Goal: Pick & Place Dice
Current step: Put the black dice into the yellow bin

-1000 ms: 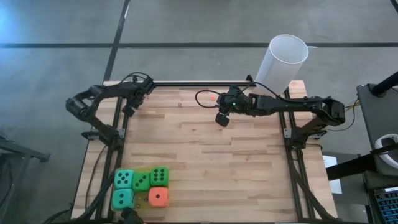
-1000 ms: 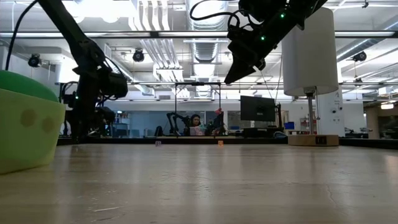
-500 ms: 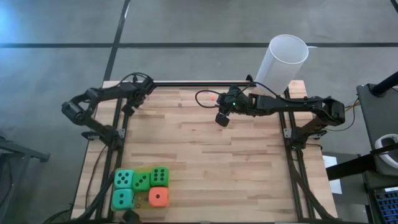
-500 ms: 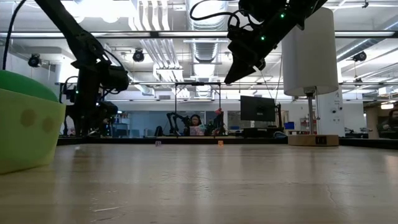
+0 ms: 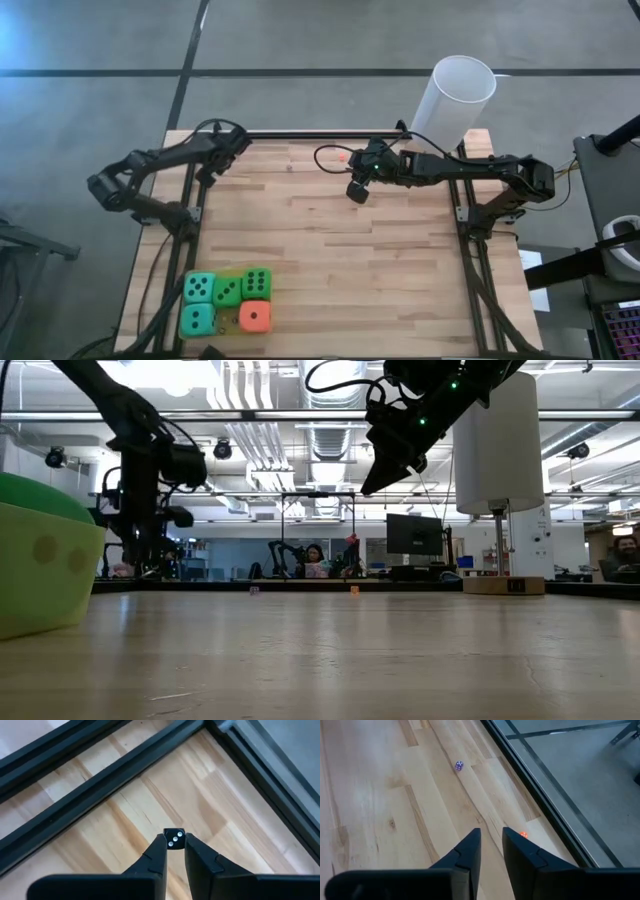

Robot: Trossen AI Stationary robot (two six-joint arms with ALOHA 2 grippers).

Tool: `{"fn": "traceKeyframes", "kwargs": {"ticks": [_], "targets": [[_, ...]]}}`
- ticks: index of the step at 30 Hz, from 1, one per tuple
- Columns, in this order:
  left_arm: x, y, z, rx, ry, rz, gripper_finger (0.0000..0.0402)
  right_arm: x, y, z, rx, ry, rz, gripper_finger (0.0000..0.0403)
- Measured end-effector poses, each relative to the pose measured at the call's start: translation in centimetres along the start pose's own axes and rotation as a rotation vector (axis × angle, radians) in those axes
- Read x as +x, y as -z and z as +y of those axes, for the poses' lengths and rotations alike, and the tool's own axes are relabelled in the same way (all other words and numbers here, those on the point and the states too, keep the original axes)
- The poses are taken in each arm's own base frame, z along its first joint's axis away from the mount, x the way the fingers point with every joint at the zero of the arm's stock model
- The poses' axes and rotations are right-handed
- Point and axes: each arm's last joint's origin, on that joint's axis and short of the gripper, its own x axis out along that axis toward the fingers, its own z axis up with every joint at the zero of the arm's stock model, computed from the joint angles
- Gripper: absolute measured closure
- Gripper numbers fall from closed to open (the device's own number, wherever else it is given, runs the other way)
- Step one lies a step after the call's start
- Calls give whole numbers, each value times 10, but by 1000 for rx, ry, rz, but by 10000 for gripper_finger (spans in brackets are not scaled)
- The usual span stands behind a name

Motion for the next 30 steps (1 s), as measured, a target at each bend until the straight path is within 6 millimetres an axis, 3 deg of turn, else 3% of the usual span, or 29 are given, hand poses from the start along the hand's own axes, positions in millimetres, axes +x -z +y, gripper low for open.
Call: {"fn": "traceKeyframes", "kwargs": {"ticks": [11, 20, 25, 30], "targets": [[-34, 13, 15, 155, 86, 29, 355, 0, 0, 0, 0, 0, 0, 312], [-56, 24, 27, 259, 151, 53, 355, 0, 0, 0, 0, 0, 0, 326], [-64, 27, 32, 442, 191, 62, 355, 0, 0, 0, 0, 0, 0, 334], [-70, 28, 37, 671, 240, 176, 355, 0, 0, 0, 0, 0, 0, 333]]}}
